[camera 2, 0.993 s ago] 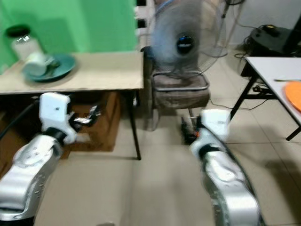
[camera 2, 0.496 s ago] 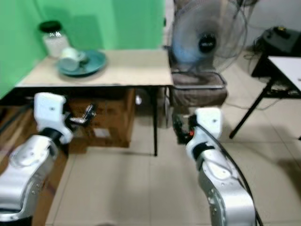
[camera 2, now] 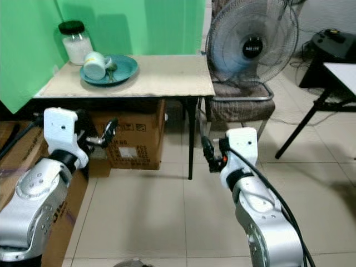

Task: Setting the table

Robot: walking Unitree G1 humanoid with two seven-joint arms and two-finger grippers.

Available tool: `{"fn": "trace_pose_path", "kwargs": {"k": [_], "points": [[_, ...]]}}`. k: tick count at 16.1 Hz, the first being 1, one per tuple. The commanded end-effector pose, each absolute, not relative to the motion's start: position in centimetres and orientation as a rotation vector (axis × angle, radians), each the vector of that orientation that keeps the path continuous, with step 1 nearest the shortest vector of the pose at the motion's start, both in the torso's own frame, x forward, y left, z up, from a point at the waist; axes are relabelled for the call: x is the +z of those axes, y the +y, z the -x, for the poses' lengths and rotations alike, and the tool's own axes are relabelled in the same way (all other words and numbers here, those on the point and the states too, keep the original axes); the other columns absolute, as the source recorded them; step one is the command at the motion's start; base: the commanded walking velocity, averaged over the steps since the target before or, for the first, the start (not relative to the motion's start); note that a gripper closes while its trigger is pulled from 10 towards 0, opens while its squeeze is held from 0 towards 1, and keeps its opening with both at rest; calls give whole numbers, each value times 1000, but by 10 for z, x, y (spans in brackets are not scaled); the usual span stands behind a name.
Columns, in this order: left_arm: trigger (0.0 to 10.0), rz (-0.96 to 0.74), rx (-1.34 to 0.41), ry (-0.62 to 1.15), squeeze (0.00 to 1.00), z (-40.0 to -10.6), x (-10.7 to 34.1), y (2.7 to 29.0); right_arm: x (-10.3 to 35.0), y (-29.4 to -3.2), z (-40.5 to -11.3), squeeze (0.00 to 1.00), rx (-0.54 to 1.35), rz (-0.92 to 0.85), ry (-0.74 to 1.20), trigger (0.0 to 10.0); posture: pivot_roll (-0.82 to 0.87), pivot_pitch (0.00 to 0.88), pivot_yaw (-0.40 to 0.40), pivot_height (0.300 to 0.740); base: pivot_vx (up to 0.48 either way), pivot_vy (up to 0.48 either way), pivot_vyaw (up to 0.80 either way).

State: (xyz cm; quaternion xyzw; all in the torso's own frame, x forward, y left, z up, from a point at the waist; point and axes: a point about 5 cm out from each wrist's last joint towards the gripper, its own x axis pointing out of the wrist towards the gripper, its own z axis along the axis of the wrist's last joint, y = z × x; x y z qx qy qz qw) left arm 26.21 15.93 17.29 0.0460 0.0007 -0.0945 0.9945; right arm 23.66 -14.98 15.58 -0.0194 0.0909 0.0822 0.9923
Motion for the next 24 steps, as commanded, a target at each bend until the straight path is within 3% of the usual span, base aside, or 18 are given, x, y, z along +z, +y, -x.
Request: {"fn": "trace_pose_path", "kwargs": {"k": [1, 3, 24], "points": [[10000, -94, -198, -29, 0, -262, 180, 159, 159, -148, -237, 0, 179, 44, 169, 10000, 56, 0, 44, 740, 322, 0, 800], [10000, -92, -204, -30, 0, -262, 180, 158, 158, -146, -236, 0, 197, 56, 171, 10000, 56, 0, 46, 740, 337, 0, 800], [10000, -87, -231, -29, 0, -264, 180, 155, 159, -141, -237, 0, 226, 78, 157, 10000, 54, 0, 51, 740, 341, 0, 79]]}}
